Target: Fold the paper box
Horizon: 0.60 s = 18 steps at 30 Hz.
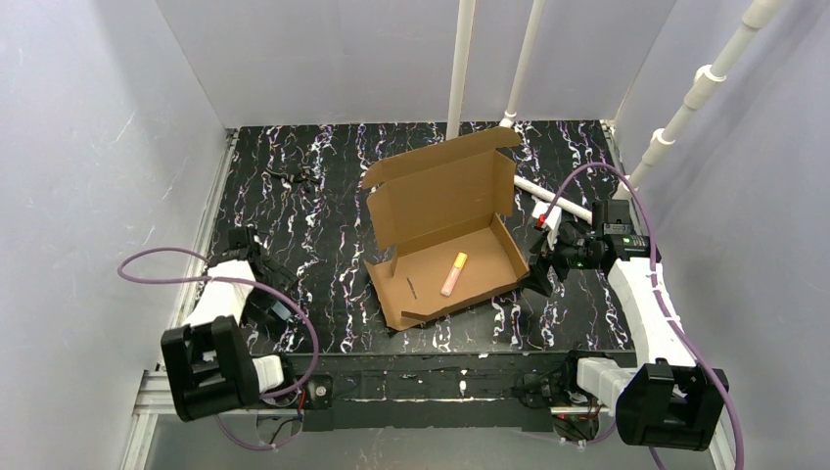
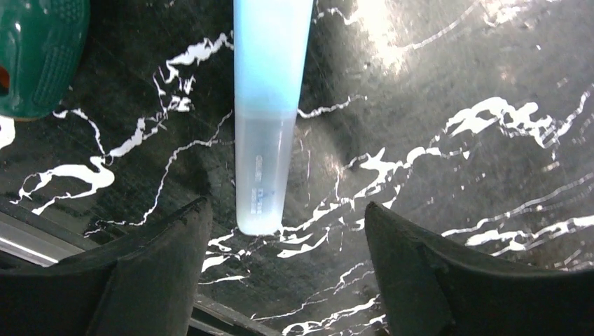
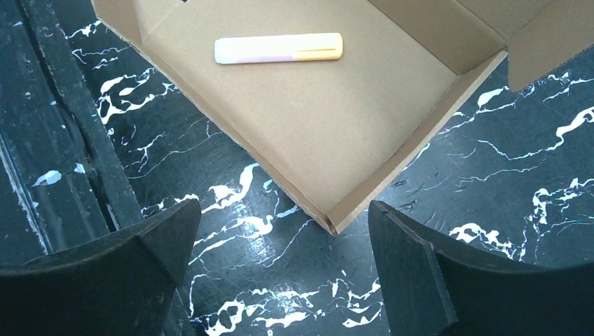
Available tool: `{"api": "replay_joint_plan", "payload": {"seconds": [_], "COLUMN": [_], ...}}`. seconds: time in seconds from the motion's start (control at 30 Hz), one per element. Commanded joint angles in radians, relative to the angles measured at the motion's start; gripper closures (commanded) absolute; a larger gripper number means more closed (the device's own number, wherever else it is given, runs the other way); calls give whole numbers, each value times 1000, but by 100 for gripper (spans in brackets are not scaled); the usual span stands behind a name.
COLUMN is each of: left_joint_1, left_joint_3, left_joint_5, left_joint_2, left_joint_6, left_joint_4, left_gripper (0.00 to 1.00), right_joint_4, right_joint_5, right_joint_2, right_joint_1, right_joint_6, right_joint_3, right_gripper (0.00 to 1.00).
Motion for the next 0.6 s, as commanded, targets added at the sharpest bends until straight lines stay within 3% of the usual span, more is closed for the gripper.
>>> {"api": "replay_joint_plan", "payload": {"seconds": [0.0,0.17,0.37,0.5,0.57], "left_joint_1": [6,6,6,6,3], "left_joint_3": [55,67,74,88,90], "left_joint_5": [-62,-51,-47,13,102], "left_joint_2": [86,165,229,178,122], "left_joint_6": [-25,-38,-29,16,47], "left_joint_4": [11,56,87,84,82], "left_gripper": [28,42,72,94,99], "right_joint_4": [17,17,23,30,34], "right_joint_5": [-7,-5,-6,-6,-4], "right_joint_2": [-19,-27,-32,-34,-33], "right_joint_1": [5,6,6,6,6], "right_joint_6": [7,4,6,6,7], "right_joint_3": [10,5,2,-4,-6], "right_gripper": [2,2,2,2,2]}}
